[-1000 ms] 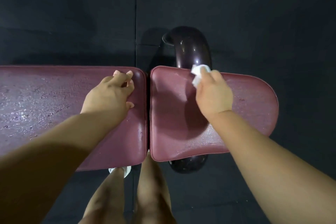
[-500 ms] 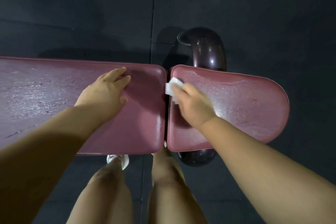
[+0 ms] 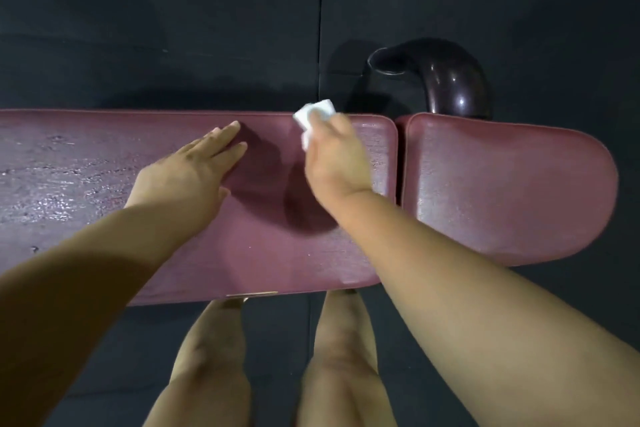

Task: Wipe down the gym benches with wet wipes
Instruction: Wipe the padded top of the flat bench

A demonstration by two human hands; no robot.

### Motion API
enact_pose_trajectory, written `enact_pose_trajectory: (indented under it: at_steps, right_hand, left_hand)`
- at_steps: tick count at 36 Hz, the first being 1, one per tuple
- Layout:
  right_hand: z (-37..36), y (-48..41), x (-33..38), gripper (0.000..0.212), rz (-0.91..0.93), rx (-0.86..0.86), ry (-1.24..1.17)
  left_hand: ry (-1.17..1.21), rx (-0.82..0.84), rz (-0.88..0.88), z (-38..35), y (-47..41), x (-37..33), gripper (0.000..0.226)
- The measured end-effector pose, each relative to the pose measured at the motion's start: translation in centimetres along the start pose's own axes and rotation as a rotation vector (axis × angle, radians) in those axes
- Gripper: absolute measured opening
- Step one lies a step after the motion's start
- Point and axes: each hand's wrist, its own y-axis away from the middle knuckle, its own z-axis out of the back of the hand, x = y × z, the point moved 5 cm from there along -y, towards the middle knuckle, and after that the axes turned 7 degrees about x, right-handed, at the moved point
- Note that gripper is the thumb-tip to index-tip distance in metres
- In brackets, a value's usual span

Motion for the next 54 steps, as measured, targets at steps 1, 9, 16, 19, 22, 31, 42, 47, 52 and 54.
enact_pose_trajectory:
  at_steps: [1, 9, 16, 19, 22, 31, 42, 47, 52, 54]
  right_hand:
    - [-1.1, 0.5, 1.5, 0.029, 0.092, 0.041, -0.012]
    - [0.3, 1.5, -3.3, 0.039, 0.08, 0.035, 0.166]
    - [1.2, 5.3, -6.8, 0.045, -0.496, -0.213, 0.022]
    - [-3.3, 6.5, -1.6, 0.034, -0.173, -0.091, 0.023]
    - [-5.8, 7.9, 2.3, 0.038, 0.185, 0.11, 0.028]
    - [3.2, 6.1, -10.0, 0.043, -0.321, -0.102, 0.063]
    - [-7.8, 13.3, 1.4, 0.046, 0.409, 0.258, 0.1]
    - [-2.9, 11.9, -5.8, 0.029, 0.069, 0.073, 0.09]
    - [-0.2, 12.4, -9.6, 0.052, -0.424, -0.135, 0.096]
    - [-2.7, 13.4, -7.5, 0.049, -0.407, -0.155, 0.066]
  left_hand:
    - [-0.008, 0.016, -0.02, -0.1, 0.0, 0.2, 0.069]
    - [-0.001, 0.055, -0.081, -1.1, -0.6, 1.0, 0.072]
    - [-0.028, 0.043, -0.14, -2.0, -0.9, 0.9, 0.069]
    - [-0.025, 0.076, -0.122, -2.3, -0.9, 0.9, 0.079]
    - [-0.029, 0.065, -0.124, -2.4, -0.8, 0.7, 0.083]
    - [-0.06, 0.019, -0.089, -2.9, -0.9, 0.0, 0.084]
    - [0.0, -0.06, -0.01, -2.8, 0.8, -0.8, 0.076]
    - [0.006, -0.135, 0.0, -5.2, 3.9, -1.3, 0.074]
    - [0.02, -0.014, 0.002, -9.5, 5.5, -1.4, 0.087]
    - [0.018, 0.004, 0.01, -9.8, 5.5, -1.8, 0.088]
